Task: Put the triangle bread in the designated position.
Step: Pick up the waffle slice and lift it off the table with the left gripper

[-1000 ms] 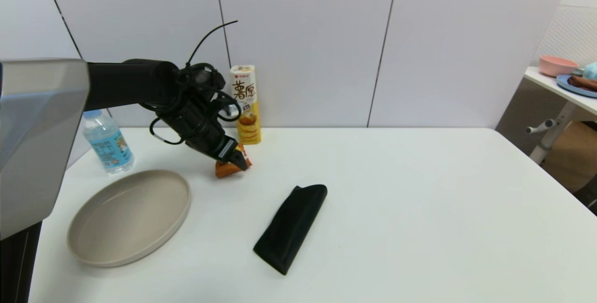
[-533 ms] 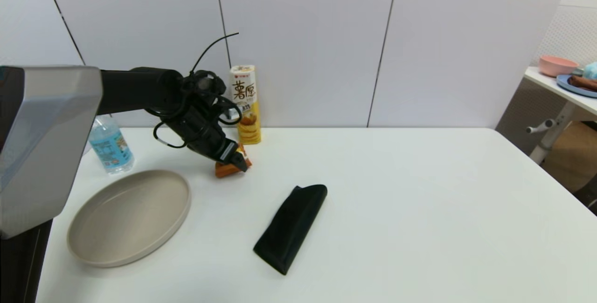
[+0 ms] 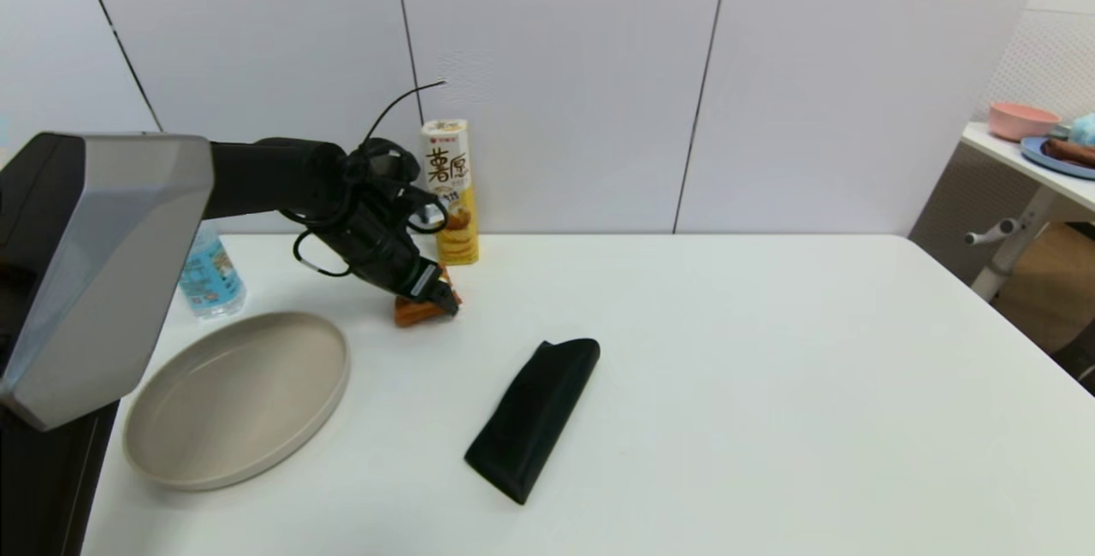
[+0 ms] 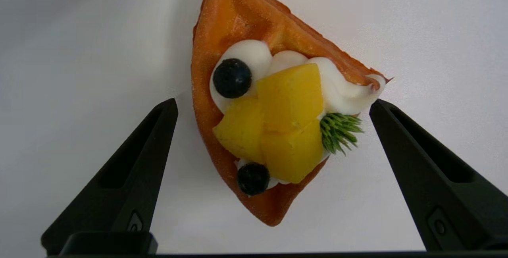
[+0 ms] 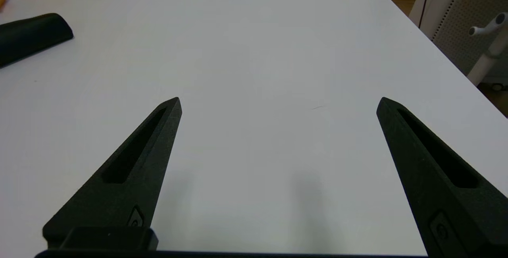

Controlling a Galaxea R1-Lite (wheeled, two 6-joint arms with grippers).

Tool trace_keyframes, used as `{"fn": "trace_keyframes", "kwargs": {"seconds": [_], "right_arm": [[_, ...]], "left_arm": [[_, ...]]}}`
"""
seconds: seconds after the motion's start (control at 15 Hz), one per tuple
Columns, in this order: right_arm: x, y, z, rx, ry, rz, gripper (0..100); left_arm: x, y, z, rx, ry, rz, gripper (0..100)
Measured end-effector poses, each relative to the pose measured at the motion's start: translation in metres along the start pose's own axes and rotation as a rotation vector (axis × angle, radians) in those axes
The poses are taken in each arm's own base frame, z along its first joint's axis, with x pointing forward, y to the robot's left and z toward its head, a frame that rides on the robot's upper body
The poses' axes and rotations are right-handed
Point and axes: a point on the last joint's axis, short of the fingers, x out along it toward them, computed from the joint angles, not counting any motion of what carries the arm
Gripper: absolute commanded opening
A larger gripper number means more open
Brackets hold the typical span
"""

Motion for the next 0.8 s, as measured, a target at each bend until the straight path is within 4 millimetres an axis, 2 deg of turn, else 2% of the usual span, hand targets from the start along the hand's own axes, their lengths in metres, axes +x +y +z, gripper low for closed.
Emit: {"fn": "trace_keyframes", "kwargs": {"seconds": [0.6, 0.67, 0.8], "right_arm": [[0.0000, 0.0000, 0.0000, 0.000, 0.000, 0.000, 100], [0.0000, 0.0000, 0.0000, 0.000, 0.000, 0.000, 100], [0.0000, 0.0000, 0.0000, 0.000, 0.000, 0.000, 100]], "left_arm": [[0.0039, 0.0004, -0.0006, 0.008, 0.007, -0.003, 100], [0.0037, 0.0004, -0.0003, 0.008, 0.006, -0.003, 0], [0.0036, 0.0007, 0.0008, 0.002, -0.004, 0.000, 0]]}}
